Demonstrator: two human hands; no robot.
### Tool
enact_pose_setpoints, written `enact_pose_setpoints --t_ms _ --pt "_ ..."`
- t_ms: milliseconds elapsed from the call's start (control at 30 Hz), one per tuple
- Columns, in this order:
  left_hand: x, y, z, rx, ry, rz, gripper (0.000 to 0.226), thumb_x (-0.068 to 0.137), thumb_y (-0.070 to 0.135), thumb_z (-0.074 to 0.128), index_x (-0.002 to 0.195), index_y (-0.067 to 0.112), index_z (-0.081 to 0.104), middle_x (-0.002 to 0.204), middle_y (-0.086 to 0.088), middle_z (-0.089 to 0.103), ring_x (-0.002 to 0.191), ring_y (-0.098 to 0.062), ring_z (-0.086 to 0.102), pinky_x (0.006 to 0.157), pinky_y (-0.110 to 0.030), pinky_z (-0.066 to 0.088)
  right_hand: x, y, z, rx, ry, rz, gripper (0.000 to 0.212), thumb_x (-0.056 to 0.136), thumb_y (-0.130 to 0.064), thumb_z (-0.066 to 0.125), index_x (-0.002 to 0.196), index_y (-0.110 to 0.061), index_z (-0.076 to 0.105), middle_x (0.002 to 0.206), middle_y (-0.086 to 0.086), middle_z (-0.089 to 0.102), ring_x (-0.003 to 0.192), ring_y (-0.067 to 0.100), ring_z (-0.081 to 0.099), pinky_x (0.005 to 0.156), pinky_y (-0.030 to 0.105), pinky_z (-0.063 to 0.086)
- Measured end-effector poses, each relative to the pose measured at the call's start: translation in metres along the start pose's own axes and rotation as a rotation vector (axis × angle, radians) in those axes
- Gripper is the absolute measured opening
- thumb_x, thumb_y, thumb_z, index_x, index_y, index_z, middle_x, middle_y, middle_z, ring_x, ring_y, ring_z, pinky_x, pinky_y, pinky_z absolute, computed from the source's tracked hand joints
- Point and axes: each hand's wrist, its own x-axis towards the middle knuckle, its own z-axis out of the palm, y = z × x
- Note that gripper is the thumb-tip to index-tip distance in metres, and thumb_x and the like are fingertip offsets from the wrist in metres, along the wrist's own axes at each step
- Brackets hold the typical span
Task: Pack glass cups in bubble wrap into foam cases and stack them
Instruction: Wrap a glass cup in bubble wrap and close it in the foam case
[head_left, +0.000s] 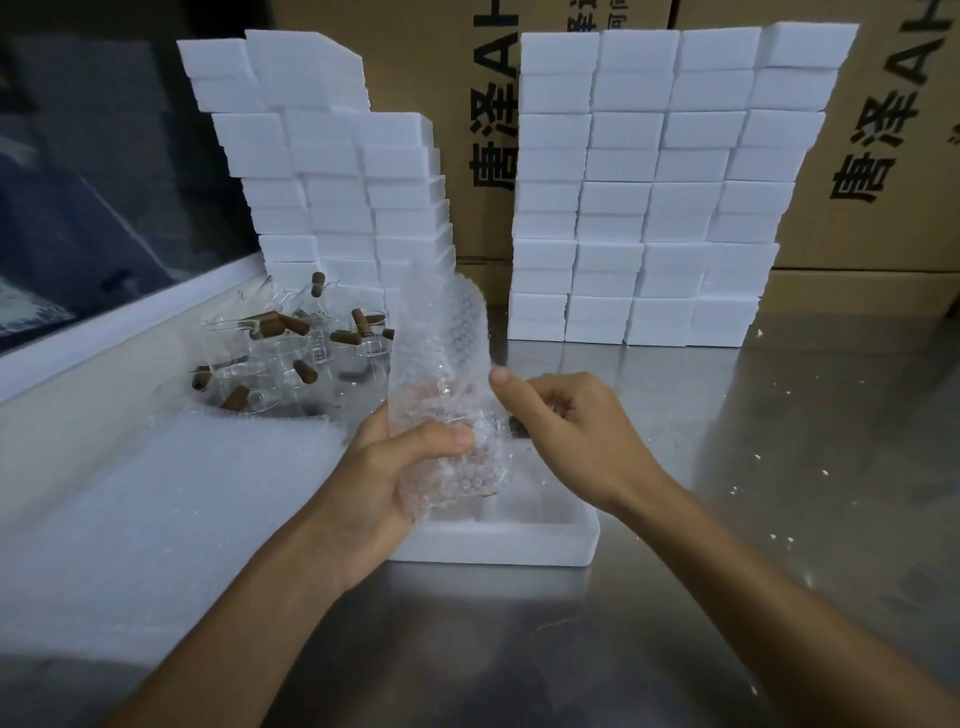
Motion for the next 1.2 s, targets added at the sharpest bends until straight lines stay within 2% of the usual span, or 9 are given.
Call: enact_pose_setpoints --t_ms 133,233,467,600,667,867,967,1100,1200 --pt "-0.001 0.0 0.001 0.011 -0.032 0.024 0.061 0.064 0.011 0.074 0.124 0.012 0.064 0.12 -0.017 0.067 0.112 -0.033 0.065 0.088 -0.041 0.056 0.001 -0.002 0.002 0.032 0.058 -0.048 0.074 0.094 -0.057 0.046 0.057 0.008 0.048 0.057 0.02 0.05 0.053 0.026 0.049 0.058 0.042 0.047" --pt "-0.003 0.002 0.002 0.061 -0.038 0.024 0.068 0.063 0.017 0.077 0.129 0.008 0.059 0.125 -0.021 0.064 0.118 -0.038 0.061 0.097 -0.047 0.051 0.001 0.001 0.003 0.064 0.105 -0.042 0.068 0.1 -0.044 0.049 0.052 0.003 0.039 0.043 0.001 0.036 0.042 0.009 0.033 0.048 0.029 0.032" --pt "-0.002 0.018 -0.009 0.21 0.069 0.04 0.034 0.067 0.033 0.082 0.094 0.014 0.078 0.109 -0.01 0.073 0.107 -0.028 0.066 0.098 -0.046 0.048 0.005 0.007 -0.007 -0.001 0.125 -0.146 0.056 0.101 -0.026 0.051 0.046 -0.015 0.05 0.044 -0.013 0.052 0.043 0.005 0.046 0.047 0.011 0.033" --pt "0.0 0.026 -0.016 0.253 0.153 0.114 0.036 0.057 0.024 0.089 0.089 0.014 0.075 0.083 -0.009 0.069 0.065 -0.015 0.064 0.051 -0.022 0.049 0.006 0.007 -0.01 -0.03 0.072 -0.192 0.052 0.101 -0.025 0.052 0.052 -0.007 0.057 0.048 -0.006 0.055 0.045 0.008 0.048 0.049 0.013 0.035" --pt "0.0 0.024 -0.017 0.243 0.221 0.161 0.05 0.05 0.02 0.09 0.094 0.016 0.067 0.079 -0.009 0.07 0.058 -0.017 0.066 0.045 -0.021 0.05 0.006 0.006 -0.009 -0.04 0.069 -0.212 0.051 0.1 -0.025 0.052 0.052 -0.008 0.056 0.051 -0.001 0.057 0.047 0.014 0.05 0.05 0.019 0.037" --pt "-0.001 0.014 -0.006 0.696 0.269 0.34 0.027 0.069 0.005 0.084 0.075 0.03 0.077 0.082 0.004 0.075 0.073 -0.017 0.072 0.07 -0.027 0.059 0.005 0.005 -0.007 -0.029 0.129 -0.224 0.051 0.1 -0.023 0.053 0.053 -0.003 0.054 0.05 -0.004 0.057 0.047 0.015 0.052 0.05 0.025 0.04" --pt "-0.005 0.012 0.003 0.959 0.13 0.457 0.011 0.082 0.03 0.071 0.073 0.036 0.075 0.081 0.018 0.072 0.083 -0.009 0.064 0.079 -0.02 0.047 0.005 0.004 -0.006 -0.007 0.188 -0.224 0.05 0.1 -0.021 0.053 0.054 -0.002 0.053 0.047 -0.004 0.053 0.045 0.009 0.049 0.048 0.021 0.036" --pt "-0.012 0.007 0.013 1.266 -0.044 0.459 0.038 0.09 0.061 0.036 0.063 0.038 0.049 0.077 0.024 0.055 0.093 -0.005 0.05 0.09 -0.042 0.026 0.003 0.001 -0.004 0.041 0.283 -0.223 0.05 0.1 -0.019 0.052 0.052 -0.007 0.042 0.043 -0.006 0.039 0.043 0.007 0.038 0.048 0.019 0.03" --pt "-0.013 -0.005 0.018 1.448 -0.052 0.435 0.03 0.083 0.072 0.042 0.068 0.046 0.045 0.089 0.033 0.049 0.1 0.002 0.045 0.102 -0.042 0.018 0.001 -0.004 0.001 0.06 0.343 -0.225 0.05 0.098 -0.021 0.051 0.052 -0.012 0.033 0.044 -0.007 0.029 0.044 0.007 0.029 0.047 0.021 0.024"
